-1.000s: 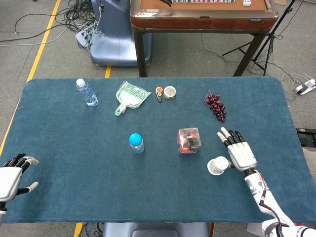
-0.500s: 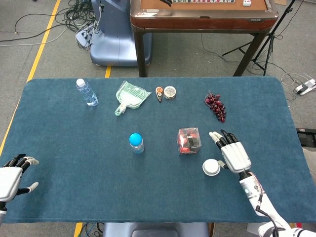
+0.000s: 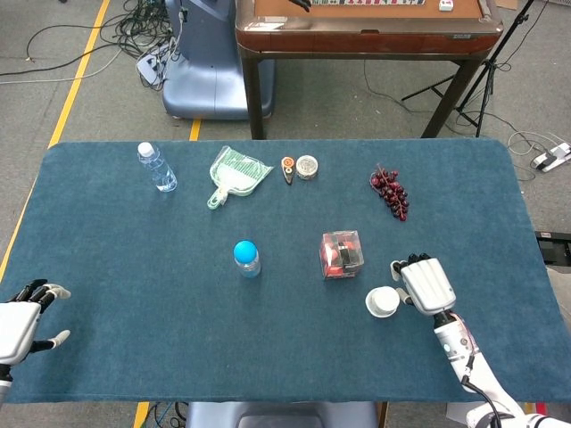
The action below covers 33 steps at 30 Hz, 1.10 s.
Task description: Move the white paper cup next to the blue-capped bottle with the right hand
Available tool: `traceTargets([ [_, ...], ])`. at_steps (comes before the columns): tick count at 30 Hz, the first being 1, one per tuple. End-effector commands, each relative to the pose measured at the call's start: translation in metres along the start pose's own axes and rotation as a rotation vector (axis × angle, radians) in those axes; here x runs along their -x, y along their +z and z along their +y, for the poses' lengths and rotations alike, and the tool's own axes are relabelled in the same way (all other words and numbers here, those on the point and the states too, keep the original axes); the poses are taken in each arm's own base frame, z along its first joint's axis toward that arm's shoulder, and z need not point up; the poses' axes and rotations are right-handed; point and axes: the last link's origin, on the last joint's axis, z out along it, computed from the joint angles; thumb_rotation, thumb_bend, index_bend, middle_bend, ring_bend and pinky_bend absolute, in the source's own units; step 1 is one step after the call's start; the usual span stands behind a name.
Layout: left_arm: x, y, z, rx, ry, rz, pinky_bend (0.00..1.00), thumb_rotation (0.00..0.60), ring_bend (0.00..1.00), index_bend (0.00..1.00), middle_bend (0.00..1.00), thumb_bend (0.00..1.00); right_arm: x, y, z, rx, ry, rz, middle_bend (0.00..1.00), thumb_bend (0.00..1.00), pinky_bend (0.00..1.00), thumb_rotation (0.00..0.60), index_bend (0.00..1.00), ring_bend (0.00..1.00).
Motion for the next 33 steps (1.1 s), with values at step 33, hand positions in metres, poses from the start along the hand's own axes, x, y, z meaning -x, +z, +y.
traceTargets([
  [33,-0.001,-0.001,-0.001,-0.005,-0.007,-0.014,0.39,0.6,0.18,0.35,0.31,0.06,0.022,-0.005,-0.013,0.022,0.138,0.025,0.87,0.0,0.69,0.6,0.72,0.66],
])
